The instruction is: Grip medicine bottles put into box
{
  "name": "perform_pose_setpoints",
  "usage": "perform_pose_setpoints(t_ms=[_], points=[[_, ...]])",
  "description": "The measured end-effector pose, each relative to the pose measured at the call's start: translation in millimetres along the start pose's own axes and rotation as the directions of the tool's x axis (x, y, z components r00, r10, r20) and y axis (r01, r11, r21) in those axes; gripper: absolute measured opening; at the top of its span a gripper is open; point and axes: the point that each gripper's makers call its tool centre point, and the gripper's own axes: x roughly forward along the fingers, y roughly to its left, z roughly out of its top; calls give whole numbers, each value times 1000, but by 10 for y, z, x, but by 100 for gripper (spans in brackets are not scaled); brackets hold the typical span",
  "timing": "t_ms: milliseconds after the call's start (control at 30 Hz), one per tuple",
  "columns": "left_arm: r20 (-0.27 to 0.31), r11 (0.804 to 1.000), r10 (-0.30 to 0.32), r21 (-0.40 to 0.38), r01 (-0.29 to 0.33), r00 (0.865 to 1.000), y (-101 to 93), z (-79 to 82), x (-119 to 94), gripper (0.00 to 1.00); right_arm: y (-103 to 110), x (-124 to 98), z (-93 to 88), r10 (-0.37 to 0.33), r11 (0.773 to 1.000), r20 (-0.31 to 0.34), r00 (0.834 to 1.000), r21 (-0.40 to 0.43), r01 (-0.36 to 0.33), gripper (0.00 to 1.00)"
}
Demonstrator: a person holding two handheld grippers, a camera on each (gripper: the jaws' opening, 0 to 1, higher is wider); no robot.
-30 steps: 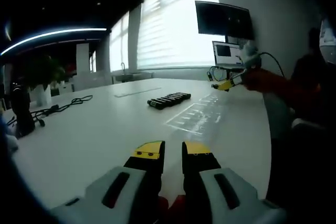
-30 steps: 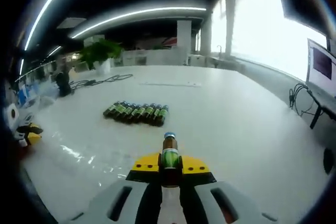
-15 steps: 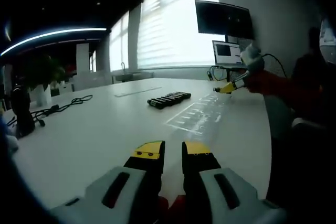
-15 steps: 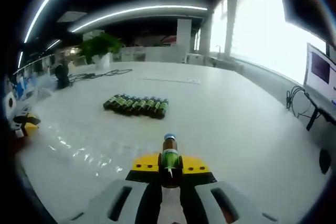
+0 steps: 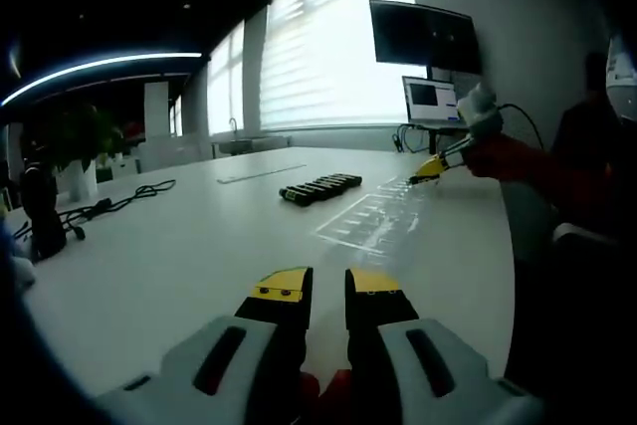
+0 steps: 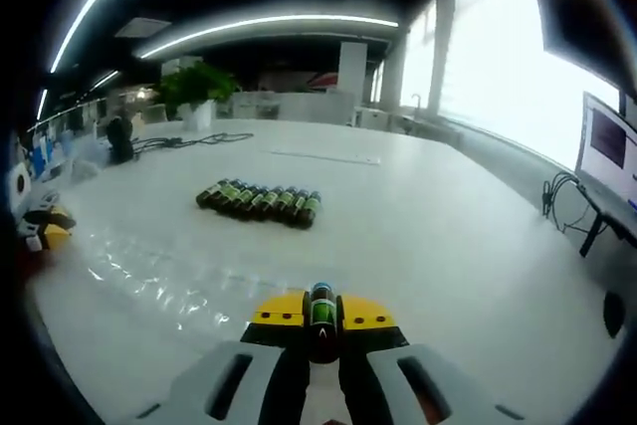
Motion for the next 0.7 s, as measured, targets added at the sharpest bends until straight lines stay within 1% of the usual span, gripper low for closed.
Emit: perform_pose_setpoints(t_ms=[100,200,300,367,467,700], points=[[0,1000,0,1,0,1000,0,0,-1,7,-7,-46,26,14,1000,9,1000,21,-14,6],[0,1000,0,1,0,1000,1,0,-2,7,-53,-144,56,28,999,8,1000,32,-29,4],[-1,1000,0,1,0,1000,-1,-1,-1,7,-35,-236,4,71,997,-23,997,38,-70,4],[-3,1000,1,3,-1,1000,-2,-3,1,7,-21,-268,-34,81,996,-40,996,36,-79,4],[-4,1000,2,4,-2,1000,-1,-5,0,7,-30,-283,-80,68,998,-58,996,17,-67,4],[-6,1000,2,5,-2,1000,0,-9,0,7,4,-267,-94,76,997,-50,996,29,-75,5]])
